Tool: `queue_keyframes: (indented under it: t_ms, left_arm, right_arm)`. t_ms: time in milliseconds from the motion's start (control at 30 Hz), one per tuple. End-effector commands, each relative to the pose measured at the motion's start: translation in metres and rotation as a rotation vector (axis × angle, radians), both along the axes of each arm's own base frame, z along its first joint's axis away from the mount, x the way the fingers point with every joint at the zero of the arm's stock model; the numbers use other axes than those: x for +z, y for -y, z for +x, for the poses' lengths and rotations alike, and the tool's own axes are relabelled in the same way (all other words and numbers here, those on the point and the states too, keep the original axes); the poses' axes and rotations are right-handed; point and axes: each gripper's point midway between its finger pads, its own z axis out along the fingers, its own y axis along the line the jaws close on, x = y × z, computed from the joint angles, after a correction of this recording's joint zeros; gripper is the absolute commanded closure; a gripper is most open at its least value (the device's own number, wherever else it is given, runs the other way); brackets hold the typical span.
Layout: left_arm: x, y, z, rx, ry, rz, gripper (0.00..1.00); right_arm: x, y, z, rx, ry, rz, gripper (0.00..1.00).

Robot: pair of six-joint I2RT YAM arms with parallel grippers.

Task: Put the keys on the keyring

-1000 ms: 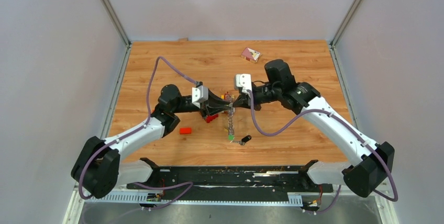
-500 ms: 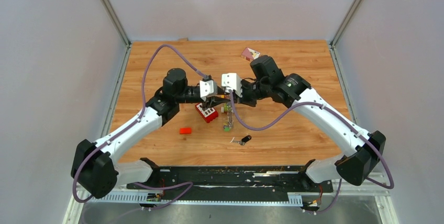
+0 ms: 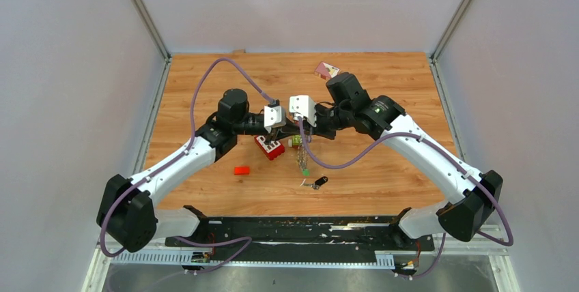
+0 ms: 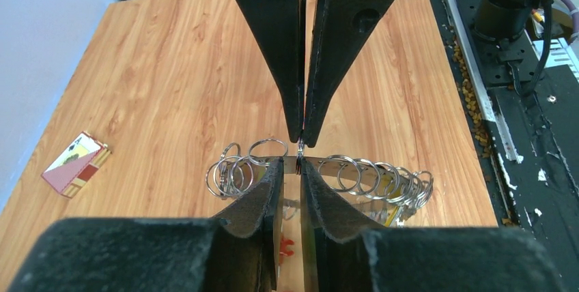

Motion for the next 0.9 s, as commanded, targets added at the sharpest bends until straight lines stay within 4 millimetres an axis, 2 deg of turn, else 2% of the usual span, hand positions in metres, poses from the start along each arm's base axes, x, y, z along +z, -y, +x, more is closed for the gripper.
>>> queue_keyframes:
  t_ms: [0, 167, 267, 333, 400, 500, 633, 733, 867]
  left_arm:
    - [0.014, 0.006, -0.001, -0.025, 0.035, -0.031, 0.79]
    - [0.017, 0.008, -0.002, -0.033, 0.026, -0.053, 0.87]
    - [0.020, 0.010, -0.002, -0.034, 0.011, -0.072, 1.00]
    - [0.026, 0.010, -0.002, -0.018, -0.007, -0.110, 1.00]
    - [0.033, 0.007, -0.005, -0.001, -0.057, -0.192, 1.00]
    - [0.054, -0.002, -0.009, 0.004, -0.083, -0.345, 1.00]
    - [0.075, -0.006, -0.016, -0.029, -0.124, -0.479, 1.00]
    - [0.080, -0.008, -0.024, -0.065, -0.165, -0.551, 1.00]
    - [0.074, -0.007, -0.028, -0.100, -0.204, -0.563, 1.00]
  right_arm:
    - [0.022, -0.014, 0.002, 0.019, 0.038, 0.076, 1.00]
    - [0.018, -0.015, 0.002, 0.019, 0.028, 0.080, 1.00]
    - [0.015, -0.018, 0.001, 0.025, 0.018, 0.089, 1.00]
    - [0.014, -0.018, 0.001, 0.018, 0.018, 0.104, 0.99]
    - [0.016, -0.016, 0.003, -0.005, 0.033, 0.124, 0.93]
    - [0.024, -0.009, 0.005, -0.034, 0.052, 0.193, 0.79]
    - [0.036, -0.002, -0.005, 0.008, 0.032, 0.326, 0.63]
    - [0.039, 0.000, -0.015, 0.056, 0.028, 0.368, 0.58]
    - [0.040, 0.001, -0.014, 0.057, 0.032, 0.377, 0.58]
